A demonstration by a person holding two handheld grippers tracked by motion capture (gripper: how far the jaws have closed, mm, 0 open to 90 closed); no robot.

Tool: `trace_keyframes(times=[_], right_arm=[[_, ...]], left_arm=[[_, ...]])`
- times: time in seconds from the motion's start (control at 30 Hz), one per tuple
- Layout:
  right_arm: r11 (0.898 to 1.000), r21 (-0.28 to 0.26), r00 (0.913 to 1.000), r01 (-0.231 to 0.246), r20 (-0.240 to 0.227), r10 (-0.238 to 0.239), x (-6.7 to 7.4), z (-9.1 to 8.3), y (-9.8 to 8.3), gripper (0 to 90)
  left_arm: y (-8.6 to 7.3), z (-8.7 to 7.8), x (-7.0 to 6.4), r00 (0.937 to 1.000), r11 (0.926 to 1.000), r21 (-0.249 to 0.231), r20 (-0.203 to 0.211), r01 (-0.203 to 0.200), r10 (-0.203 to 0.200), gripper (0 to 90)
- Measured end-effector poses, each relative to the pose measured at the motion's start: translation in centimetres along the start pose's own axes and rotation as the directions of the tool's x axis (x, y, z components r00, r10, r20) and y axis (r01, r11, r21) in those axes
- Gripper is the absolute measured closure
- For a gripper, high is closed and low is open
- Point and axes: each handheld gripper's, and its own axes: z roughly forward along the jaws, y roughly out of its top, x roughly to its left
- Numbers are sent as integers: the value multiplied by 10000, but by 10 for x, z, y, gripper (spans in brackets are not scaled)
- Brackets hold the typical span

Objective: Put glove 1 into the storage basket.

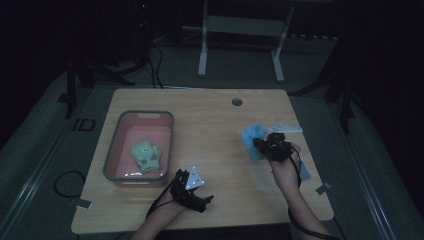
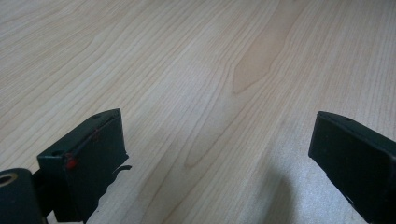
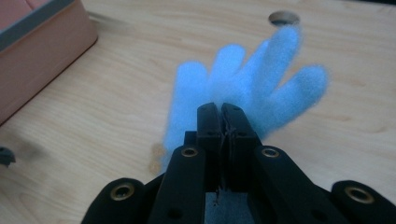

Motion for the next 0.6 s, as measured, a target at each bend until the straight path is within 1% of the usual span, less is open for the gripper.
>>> trace_keyframes(times=[0.07, 0.13, 0.2, 0.23, 0.37, 0.4, 0.43, 0.47, 0.53, 0.6], right_arm=[[9999, 135, 10000, -65, -4, 65, 5, 3, -5, 868], [9993, 276, 9997, -240, -95, 243, 10, 7, -11, 867], [9988, 299, 9992, -389, -111, 392, 15, 11, -16, 867], [9985, 341, 9988, -434, -228, 442, 19, 13, -18, 867], [9974, 349, 9971, -633, -406, 647, 36, 22, -24, 867], [9974, 349, 9971, -633, -406, 647, 36, 22, -24, 867], [9973, 388, 9972, -626, -383, 641, 41, 25, -25, 867], [9968, 494, 9971, -621, -402, 641, 49, 32, -30, 867], [9954, 607, 9959, -744, -472, 773, 53, 37, -33, 867], [9943, 580, 9947, -891, -461, 918, 55, 41, -36, 866]], left_arm=[[0, -1, 0, 10000, 10000, -52, -13, -25, 25, 42], [0, -1, 0, 10000, 10000, -45, 2, 8, -8, 42], [0, -1, 0, 10000, 10000, -9, -6, -29, 29, 42], [0, -1, 0, 10000, 10000, -20, 13, -33, 33, 42], [0, 0, 0, 10000, 10000, -26, 10, -60, 60, 42], [0, 0, 0, 10000, 10000, -26, 10, -60, 60, 42], [0, 0, 0, 10000, 10000, -26, 10, -60, 60, 42], [0, -1, 0, 10000, 10000, -53, 8, -38, 38, 42], [-1, -1, 0, 10000, 10000, -25, -56, -61, 61, 42], [0, -1, 0, 10000, 10000, -47, -32, -17, 17, 42]])
